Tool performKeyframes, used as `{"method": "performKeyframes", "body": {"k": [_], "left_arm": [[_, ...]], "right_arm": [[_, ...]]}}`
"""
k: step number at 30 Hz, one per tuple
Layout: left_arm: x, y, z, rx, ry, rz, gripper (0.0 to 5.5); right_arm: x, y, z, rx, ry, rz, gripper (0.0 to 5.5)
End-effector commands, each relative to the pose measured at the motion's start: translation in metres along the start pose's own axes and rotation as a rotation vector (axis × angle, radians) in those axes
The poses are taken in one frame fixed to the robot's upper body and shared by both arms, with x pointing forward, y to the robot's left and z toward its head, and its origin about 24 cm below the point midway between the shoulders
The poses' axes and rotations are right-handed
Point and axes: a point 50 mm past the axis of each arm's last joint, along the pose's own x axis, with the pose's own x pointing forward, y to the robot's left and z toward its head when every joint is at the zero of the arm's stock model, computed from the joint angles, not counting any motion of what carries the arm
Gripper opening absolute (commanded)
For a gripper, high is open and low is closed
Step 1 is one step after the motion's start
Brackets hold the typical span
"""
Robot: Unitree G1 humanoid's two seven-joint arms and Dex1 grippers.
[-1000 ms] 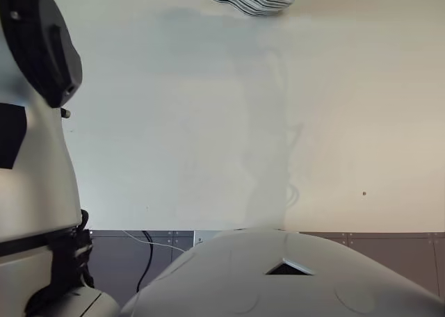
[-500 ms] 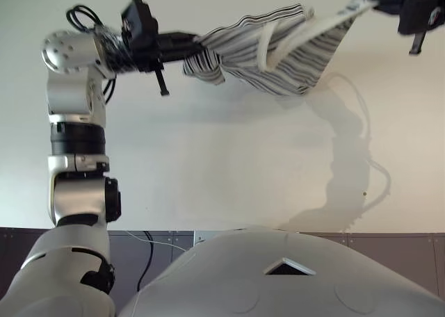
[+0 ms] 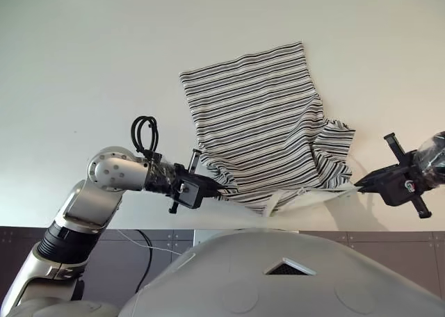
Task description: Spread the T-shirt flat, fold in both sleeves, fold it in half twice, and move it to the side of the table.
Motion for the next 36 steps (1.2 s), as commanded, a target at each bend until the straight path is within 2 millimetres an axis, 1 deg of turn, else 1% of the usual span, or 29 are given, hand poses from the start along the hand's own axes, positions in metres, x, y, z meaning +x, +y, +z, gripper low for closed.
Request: {"method": "performKeyframes", "body": {"k": [1, 4, 6, 7, 9, 11, 13, 15, 16, 17, 18, 19, 20, 21, 22, 23, 24, 25, 26, 28, 30, 32, 34, 36], "left_arm": [[0.002, -0.015, -0.012, 0.006, 0.07, -0.014, 0.74], [-0.008, -0.013, -0.003, -0.047, 0.016, 0.012, 1.26], [-0.021, -0.003, 0.005, -0.13, -0.033, 0.077, 1.37], [-0.028, 0.003, 0.008, -0.167, -0.052, 0.112, 1.37], [-0.045, 0.013, 0.014, -0.261, -0.093, 0.163, 1.37], [-0.06, 0.018, 0.022, -0.346, -0.145, 0.154, 1.37], [-0.074, 0.026, 0.031, -0.407, -0.219, 0.153, 1.37], [-0.086, 0.055, 0.033, -0.413, -0.295, 0.308, 1.37], [-0.087, 0.078, 0.025, -0.396, -0.265, 0.472, 1.37], [-0.084, 0.096, 0.017, -0.39, -0.228, 0.586, 1.37], [-0.078, 0.11, 0.006, -0.376, -0.158, 0.678, 1.37], [-0.069, 0.12, -0.004, -0.353, -0.091, 0.728, 1.37], [-0.058, 0.124, -0.014, -0.339, -0.028, 0.738, 1.37], [-0.047, 0.122, -0.028, -0.302, 0.075, 0.711, 1.37], [-0.037, 0.115, -0.042, -0.248, 0.193, 0.648, 1.37], [-0.03, 0.106, -0.052, -0.213, 0.276, 0.573, 1.37], [-0.028, 0.099, -0.06, -0.18, 0.337, 0.513, 1.37], [-0.027, 0.096, -0.064, -0.153, 0.371, 0.47, 1.37], [-0.027, 0.099, -0.066, -0.131, 0.387, 0.454, 1.37], [-0.02, 0.109, -0.072, -0.098, 0.393, 0.441, 1.37], [-0.008, 0.119, -0.084, -0.066, 0.418, 0.435, 1.37], [0.002, 0.125, -0.098, -0.033, 0.464, 0.415, 1.37], [0.006, 0.13, -0.109, -0.002, 0.514, 0.406, 1.37], [0.008, 0.139, -0.117, 0.03, 0.572, 0.427, 1.37]], "right_arm": [[0.007, 0.001, 0.0, 0.016, 0.015, -0.046, 0.5], [0.001, 0.007, 0.004, 0.054, -0.018, 0.008, 1.12], [-0.007, 0.004, 0.009, 0.075, -0.065, 0.003, 1.27], [-0.011, 0.002, 0.012, 0.084, -0.084, -0.001, 1.27], [-0.027, -0.006, 0.016, 0.096, -0.131, -0.04, 1.27], [-0.042, -0.016, 0.019, 0.094, -0.172, -0.105, 1.27], [-0.052, -0.024, 0.019, 0.084, -0.199, -0.172, 1.27], [-0.054, -0.041, 0.013, 0.07, -0.217, -0.298, 1.27], [-0.05, -0.053, 0.006, 0.06, -0.214, -0.376, 1.27], [-0.043, -0.066, 0.0, 0.042, -0.202, -0.437, 1.27], [-0.034, -0.082, -0.006, 0.027, -0.193, -0.505, 1.27], [-0.023, -0.1, -0.012, 0.003, -0.176, -0.571, 1.27], [-0.015, -0.116, -0.016, -0.016, -0.156, -0.622, 1.27], [-0.006, -0.131, -0.02, -0.033, -0.14, -0.653, 1.27], [0.004, -0.145, -0.025, -0.038, -0.126, -0.679, 1.27], [0.013, -0.156, -0.03, -0.038, -0.115, -0.689, 1.27], [0.023, -0.165, -0.035, -0.038, -0.099, -0.689, 1.27], [0.033, -0.172, -0.039, -0.039, -0.078, -0.688, 1.27], [0.041, -0.178, -0.043, -0.032, -0.064, -0.689, 1.27], [0.051, -0.187, -0.05, -0.016, -0.042, -0.694, 1.27], [0.059, -0.189, -0.06, 0.004, 0.004, -0.683, 1.27], [0.067, -0.188, -0.071, 0.027, 0.074, -0.667, 1.27], [0.073, -0.185, -0.082, 0.044, 0.154, -0.649, 1.27], [0.077, -0.18, -0.094, 0.056, 0.258, -0.635, 1.27]]}}
